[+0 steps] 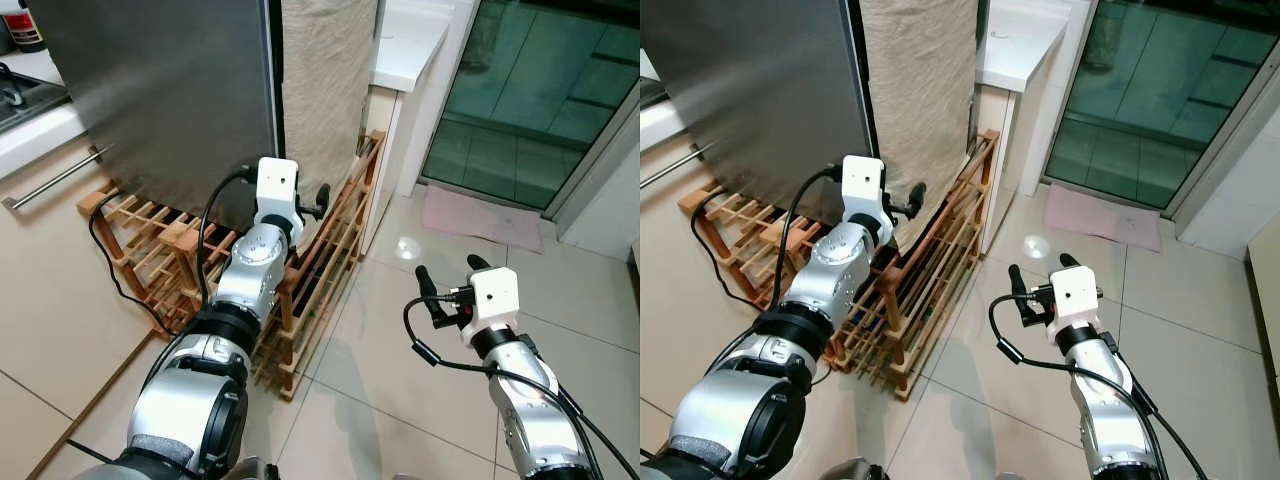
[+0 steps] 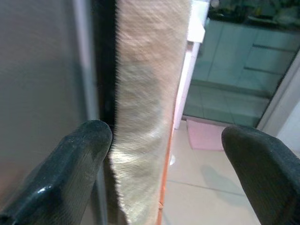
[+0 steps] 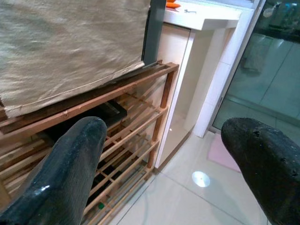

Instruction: Restocking fridge

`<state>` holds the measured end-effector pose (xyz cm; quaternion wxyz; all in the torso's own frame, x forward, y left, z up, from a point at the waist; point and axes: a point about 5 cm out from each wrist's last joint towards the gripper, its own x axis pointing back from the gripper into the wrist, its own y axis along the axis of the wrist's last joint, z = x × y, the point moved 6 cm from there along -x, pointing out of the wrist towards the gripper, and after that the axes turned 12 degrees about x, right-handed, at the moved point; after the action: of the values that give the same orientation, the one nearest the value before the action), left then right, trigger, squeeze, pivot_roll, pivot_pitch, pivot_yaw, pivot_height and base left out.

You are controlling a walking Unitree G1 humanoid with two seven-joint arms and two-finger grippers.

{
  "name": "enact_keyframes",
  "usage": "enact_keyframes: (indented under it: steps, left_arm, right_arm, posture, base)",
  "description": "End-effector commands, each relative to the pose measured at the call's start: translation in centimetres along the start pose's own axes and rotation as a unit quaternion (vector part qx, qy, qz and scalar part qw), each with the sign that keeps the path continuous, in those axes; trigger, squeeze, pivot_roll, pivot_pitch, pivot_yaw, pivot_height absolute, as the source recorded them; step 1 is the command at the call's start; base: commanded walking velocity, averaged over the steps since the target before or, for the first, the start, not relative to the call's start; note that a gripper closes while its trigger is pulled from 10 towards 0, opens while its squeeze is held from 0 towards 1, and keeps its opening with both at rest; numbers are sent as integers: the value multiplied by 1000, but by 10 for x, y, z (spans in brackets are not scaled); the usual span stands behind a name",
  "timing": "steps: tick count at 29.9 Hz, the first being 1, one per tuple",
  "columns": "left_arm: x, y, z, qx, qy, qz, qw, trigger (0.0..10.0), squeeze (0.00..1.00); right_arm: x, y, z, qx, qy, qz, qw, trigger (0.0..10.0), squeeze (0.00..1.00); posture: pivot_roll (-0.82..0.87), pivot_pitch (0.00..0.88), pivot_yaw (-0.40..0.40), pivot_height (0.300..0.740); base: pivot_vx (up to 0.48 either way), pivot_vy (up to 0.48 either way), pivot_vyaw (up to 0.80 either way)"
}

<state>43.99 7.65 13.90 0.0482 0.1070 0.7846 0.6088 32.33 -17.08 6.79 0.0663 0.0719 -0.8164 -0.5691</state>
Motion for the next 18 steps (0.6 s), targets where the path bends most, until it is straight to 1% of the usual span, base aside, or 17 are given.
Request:
enact_keyframes:
  steps: [1,3,7,9,14,18]
  left_arm:
    - [-2,5,-2,4,0,-3,1000,10000,0]
    - [-2,1,-1,7,3,4,1000,10000,0]
    - [-2,-1,-2,12,4,6,1000,10000,0]
    - [-4,0,-7,19,-3,5,1000,10000,0]
    - [-6,3,-14,25,-12,3,1000,10000,0]
    - [-8,7,-18,16,-18,-1,1000,10000,0]
  right_arm:
    - [1,2,-4,0,-5,-1,1000,10000,0]
    - [2,1,-3,0,-5,2,1000,10000,0]
    - [3,0,-2,1,-3,4,1000,10000,0]
    - [3,-1,-3,2,-3,5,1000,10000,0]
    - [2,0,-4,4,-3,4,1000,10000,0]
    - [2,1,-5,4,-3,1,1000,10000,0]
  posture:
    - [-88,0,-18,711]
    - [-88,0,-18,711]
    - [-89,0,-18,711]
    - [-89,0,-19,711]
    - [-89,0,-21,711]
    - [-95,0,-19,711]
  base:
    - [0,0,0]
    - [0,0,0]
    - [0,0,0]
    - [0,0,0]
    - [0,0,0]
    - [0,0,0]
